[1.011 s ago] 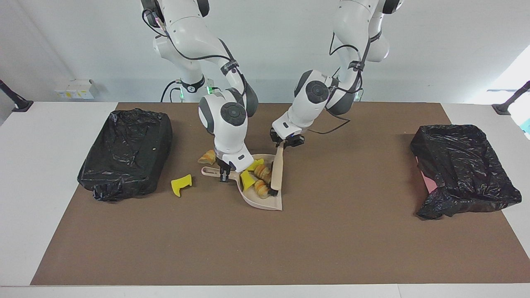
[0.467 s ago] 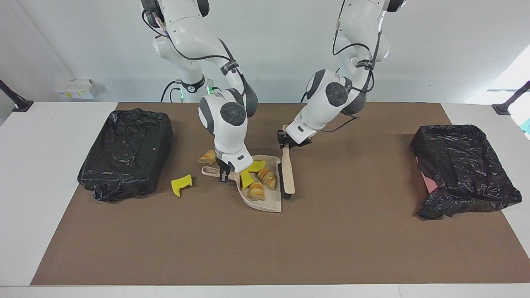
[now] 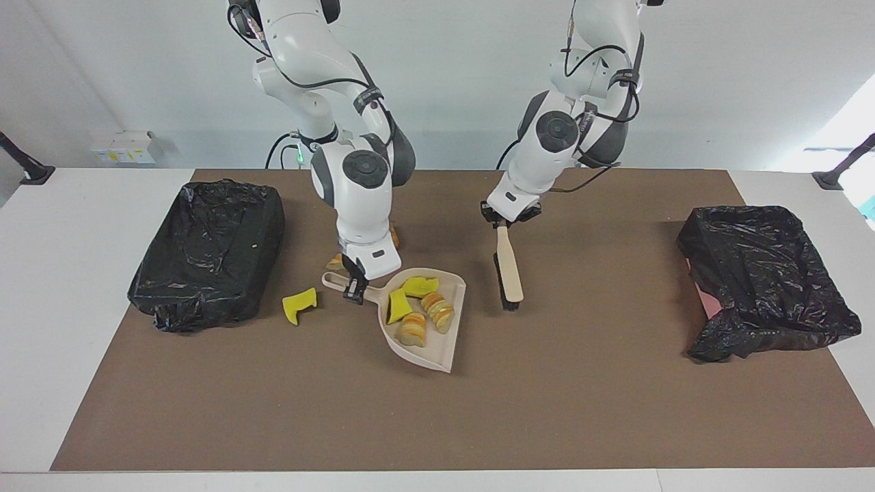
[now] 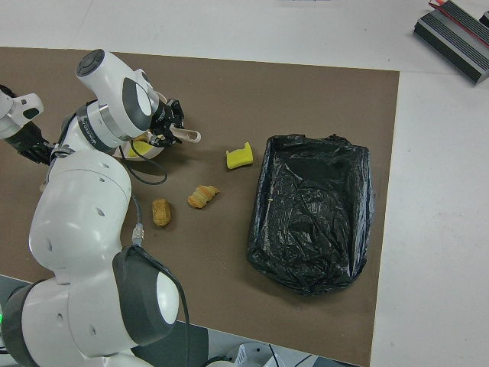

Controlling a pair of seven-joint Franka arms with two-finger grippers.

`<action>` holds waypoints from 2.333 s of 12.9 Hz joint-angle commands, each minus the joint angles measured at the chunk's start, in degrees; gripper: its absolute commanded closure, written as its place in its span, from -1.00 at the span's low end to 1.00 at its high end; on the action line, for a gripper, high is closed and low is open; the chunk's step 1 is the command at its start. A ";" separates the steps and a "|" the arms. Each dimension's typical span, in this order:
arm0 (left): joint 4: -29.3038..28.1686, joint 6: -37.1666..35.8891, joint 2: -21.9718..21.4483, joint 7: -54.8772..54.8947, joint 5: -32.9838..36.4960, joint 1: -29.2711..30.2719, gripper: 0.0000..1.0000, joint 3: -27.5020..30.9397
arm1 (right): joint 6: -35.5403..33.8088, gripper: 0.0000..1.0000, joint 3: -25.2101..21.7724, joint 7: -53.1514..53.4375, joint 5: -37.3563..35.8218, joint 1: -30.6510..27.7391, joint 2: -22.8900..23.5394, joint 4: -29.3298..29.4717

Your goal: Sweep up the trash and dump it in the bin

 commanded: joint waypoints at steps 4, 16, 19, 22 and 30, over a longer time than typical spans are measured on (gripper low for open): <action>-17.99 5.68 -13.37 -11.37 2.06 -10.27 1.00 0.31 | -11.72 1.00 0.56 -18.77 5.66 -13.23 -11.01 -1.82; -25.14 15.00 -16.11 -24.04 1.98 -16.73 -1.00 0.48 | -3.93 1.00 0.12 -44.90 -16.35 -39.71 -31.94 -24.39; -14.96 6.67 -11.38 -23.78 1.98 -7.76 -1.00 0.48 | -3.83 1.00 0.65 -38.61 -29.71 -37.34 -34.31 -27.47; -6.86 5.68 -7.33 -17.22 1.98 -1.61 -1.00 0.48 | -3.21 1.00 0.74 -27.27 -40.18 -34.20 -36.69 -30.29; 5.02 1.21 -5.74 10.91 2.06 16.06 -1.00 0.74 | -6.38 1.00 1.09 -25.12 -54.08 -27.16 -36.17 -27.58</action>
